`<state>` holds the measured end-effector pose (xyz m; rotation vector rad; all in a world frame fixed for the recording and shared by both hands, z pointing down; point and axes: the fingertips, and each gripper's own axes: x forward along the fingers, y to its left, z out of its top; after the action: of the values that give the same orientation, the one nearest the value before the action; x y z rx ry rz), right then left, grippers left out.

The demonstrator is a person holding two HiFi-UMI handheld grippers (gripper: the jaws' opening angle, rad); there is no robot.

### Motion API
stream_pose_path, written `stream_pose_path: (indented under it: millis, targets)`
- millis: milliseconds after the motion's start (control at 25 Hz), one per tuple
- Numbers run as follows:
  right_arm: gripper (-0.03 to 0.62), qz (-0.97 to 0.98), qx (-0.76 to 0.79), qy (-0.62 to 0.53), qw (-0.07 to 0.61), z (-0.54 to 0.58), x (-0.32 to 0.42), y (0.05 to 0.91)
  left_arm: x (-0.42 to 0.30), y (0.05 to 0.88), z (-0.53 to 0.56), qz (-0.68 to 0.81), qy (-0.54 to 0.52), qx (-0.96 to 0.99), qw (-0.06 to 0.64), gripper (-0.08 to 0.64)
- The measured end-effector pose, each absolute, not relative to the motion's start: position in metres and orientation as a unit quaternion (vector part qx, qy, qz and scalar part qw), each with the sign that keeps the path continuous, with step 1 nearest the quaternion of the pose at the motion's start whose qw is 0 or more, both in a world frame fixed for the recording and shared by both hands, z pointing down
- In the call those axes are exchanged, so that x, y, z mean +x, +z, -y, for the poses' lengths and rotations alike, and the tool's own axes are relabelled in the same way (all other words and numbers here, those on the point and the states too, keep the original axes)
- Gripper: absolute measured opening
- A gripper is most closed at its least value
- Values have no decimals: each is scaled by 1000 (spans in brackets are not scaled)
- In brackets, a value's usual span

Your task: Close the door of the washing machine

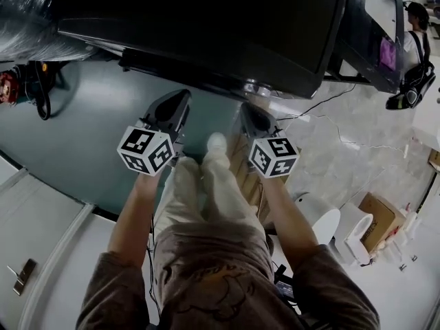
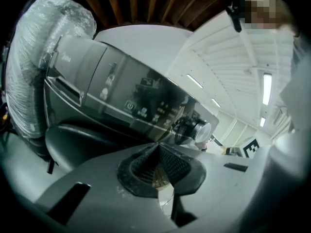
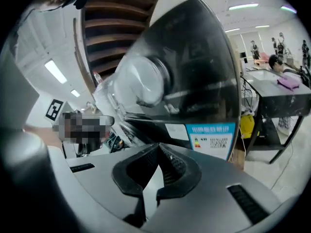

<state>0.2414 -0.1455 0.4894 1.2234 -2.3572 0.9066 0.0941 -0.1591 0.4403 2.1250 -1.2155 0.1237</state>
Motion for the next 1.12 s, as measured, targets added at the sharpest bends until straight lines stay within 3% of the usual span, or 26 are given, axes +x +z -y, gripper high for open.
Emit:
stream_pose_path:
  millis: [640,1120]
  targets:
    - [-2,882,421,189,101,111,217,255,81,247,122,435,8,859,270,3]
    - [-2,892,431,124,65,66,206,170,87,178,68,385,-21,888,249,3]
